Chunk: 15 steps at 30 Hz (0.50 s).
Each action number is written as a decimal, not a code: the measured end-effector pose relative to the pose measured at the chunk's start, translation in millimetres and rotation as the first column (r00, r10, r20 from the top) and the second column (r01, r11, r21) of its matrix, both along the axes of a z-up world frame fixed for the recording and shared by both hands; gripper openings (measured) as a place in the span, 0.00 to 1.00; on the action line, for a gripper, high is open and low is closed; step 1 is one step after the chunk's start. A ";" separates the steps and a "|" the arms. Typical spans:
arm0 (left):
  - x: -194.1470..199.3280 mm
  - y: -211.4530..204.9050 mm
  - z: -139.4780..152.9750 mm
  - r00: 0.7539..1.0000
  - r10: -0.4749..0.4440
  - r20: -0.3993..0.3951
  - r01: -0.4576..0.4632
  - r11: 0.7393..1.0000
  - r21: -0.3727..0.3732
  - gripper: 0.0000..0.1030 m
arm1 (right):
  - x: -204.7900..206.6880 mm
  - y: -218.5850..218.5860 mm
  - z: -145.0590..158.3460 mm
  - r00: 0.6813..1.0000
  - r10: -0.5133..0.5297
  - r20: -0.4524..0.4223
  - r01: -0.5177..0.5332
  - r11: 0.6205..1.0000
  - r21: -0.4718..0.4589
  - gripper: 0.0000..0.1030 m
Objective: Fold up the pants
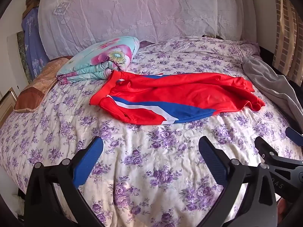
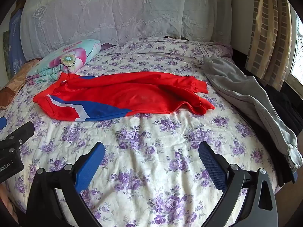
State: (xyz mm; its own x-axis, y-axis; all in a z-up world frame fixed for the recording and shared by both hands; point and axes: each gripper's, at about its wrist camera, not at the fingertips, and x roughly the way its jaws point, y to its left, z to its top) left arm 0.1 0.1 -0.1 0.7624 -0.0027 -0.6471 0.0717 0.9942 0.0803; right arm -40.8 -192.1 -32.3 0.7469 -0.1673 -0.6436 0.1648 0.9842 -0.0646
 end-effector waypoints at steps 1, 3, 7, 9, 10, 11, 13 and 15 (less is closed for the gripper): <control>0.2 0.2 -0.1 1.000 0.001 -0.004 -0.001 1.000 -0.003 0.95 | -0.3 0.1 0.1 1.000 -0.001 0.005 0.001 1.000 -0.003 0.97; 0.3 0.2 -0.1 1.000 -0.001 -0.007 0.001 1.000 -0.005 0.95 | -0.3 0.2 0.1 1.000 -0.001 0.005 0.001 1.000 -0.004 0.97; 0.4 0.3 -0.1 1.000 0.000 -0.007 0.000 1.000 -0.006 0.95 | -0.7 0.0 0.0 1.000 0.000 0.005 0.000 1.000 0.000 0.97; 0.3 0.3 -0.2 1.000 0.000 -0.006 0.000 1.000 -0.006 0.95 | -0.7 -0.1 -0.1 1.000 0.001 0.005 -0.001 1.000 0.001 0.97; 0.4 0.3 -0.3 1.000 -0.001 -0.006 0.001 1.000 -0.005 0.95 | -0.8 -0.1 -0.1 1.000 0.000 0.005 0.000 1.000 0.001 0.97; 0.3 0.3 -0.1 1.000 0.000 -0.006 0.000 1.000 -0.005 0.95 | -0.9 0.1 -0.2 1.000 0.000 0.005 0.000 1.000 0.002 0.97; 0.3 0.3 -0.1 1.000 0.000 -0.005 0.000 1.000 -0.005 0.95 | -0.9 0.3 -0.5 1.000 0.001 0.005 -0.001 1.000 0.002 0.97; 0.3 0.3 -0.1 1.000 0.000 -0.006 0.000 1.000 -0.005 0.95 | -0.8 0.6 -0.7 1.000 0.001 0.004 -0.001 1.000 0.002 0.97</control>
